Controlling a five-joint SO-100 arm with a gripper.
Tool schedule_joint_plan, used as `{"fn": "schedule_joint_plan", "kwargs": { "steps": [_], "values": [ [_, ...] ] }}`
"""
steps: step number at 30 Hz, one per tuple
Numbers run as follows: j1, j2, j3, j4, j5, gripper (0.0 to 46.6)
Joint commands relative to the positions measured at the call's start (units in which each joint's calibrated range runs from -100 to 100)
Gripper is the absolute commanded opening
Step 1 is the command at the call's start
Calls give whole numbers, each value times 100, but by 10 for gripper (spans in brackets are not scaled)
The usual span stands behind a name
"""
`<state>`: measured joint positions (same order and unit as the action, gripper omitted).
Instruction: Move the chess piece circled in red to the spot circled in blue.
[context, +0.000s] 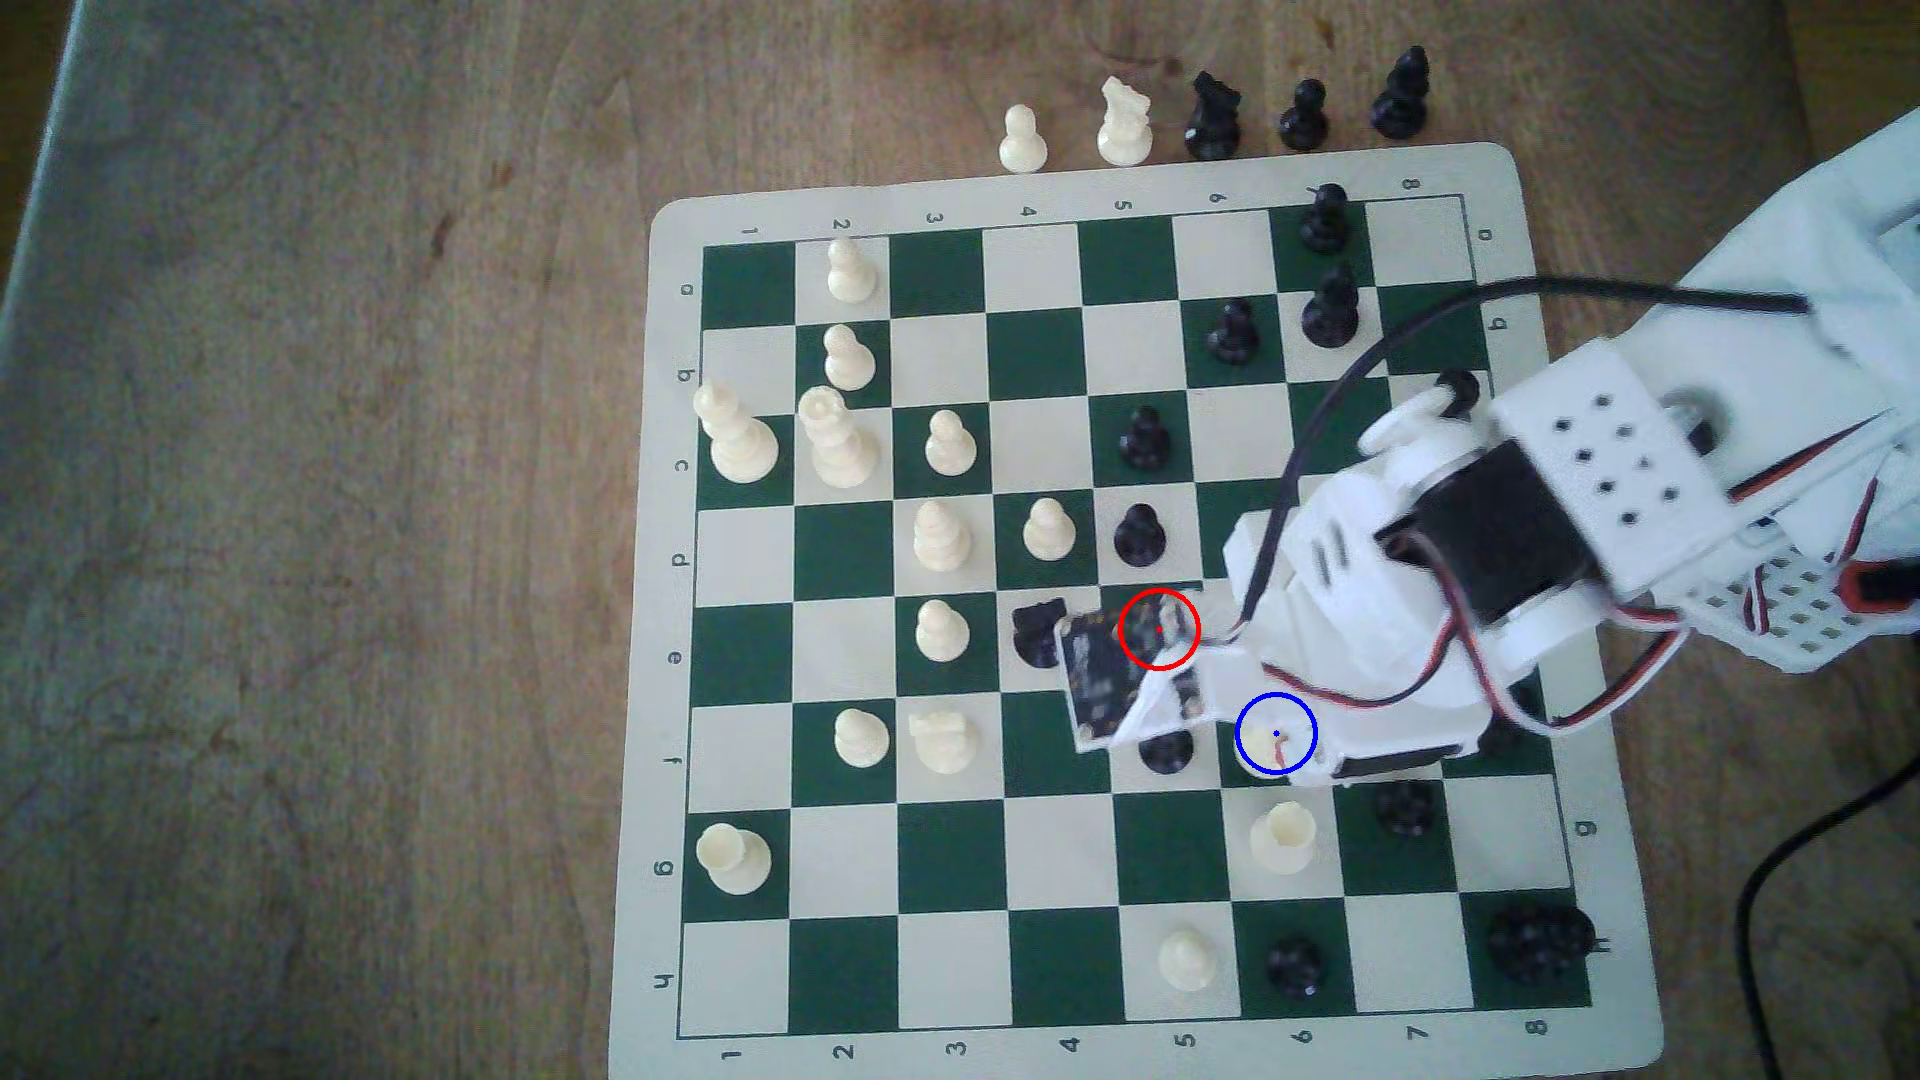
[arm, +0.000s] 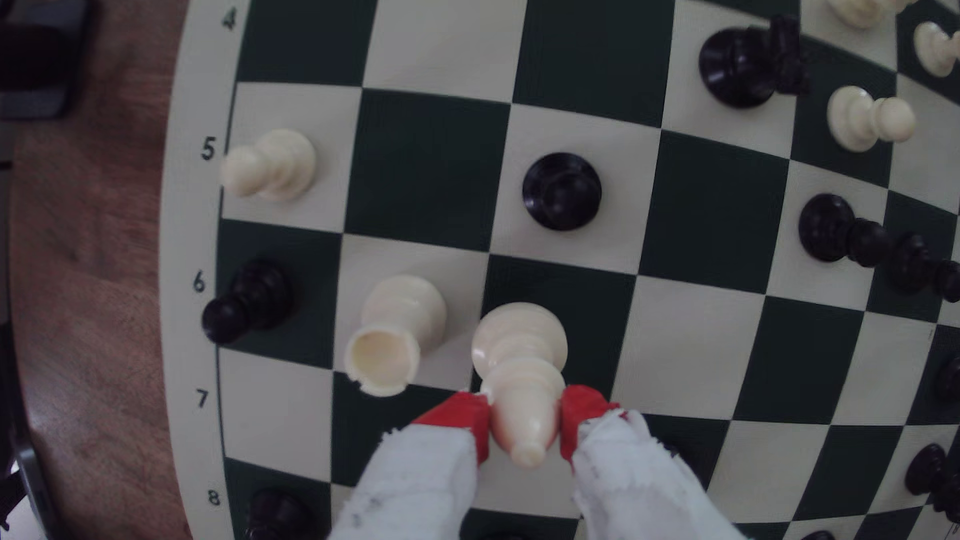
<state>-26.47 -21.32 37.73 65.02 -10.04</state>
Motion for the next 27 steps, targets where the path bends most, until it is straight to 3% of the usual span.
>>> {"fn": "schedule_joint_plan", "kwargs": {
  "steps": [1, 27],
  "values": [
    [94, 61, -138, -147, 15, 3],
    [172, 214, 125, -179, 88, 4]
  ]
}}
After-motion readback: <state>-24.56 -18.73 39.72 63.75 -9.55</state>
